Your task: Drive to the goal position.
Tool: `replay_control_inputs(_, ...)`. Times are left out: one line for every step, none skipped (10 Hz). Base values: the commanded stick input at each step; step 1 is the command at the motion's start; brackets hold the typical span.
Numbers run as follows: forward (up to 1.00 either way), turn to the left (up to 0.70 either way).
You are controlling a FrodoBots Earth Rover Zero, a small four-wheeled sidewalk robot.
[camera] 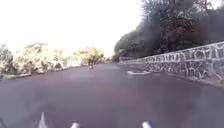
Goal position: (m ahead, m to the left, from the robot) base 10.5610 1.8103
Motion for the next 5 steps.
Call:
replay_control_inputs(0.85,0.0)
replay_control_inputs(0.85,0.0)
replay_control_inputs(0.85,0.0)
replay_control_inputs(0.85,0.0)
replay_control_inputs(0.85,0.0)
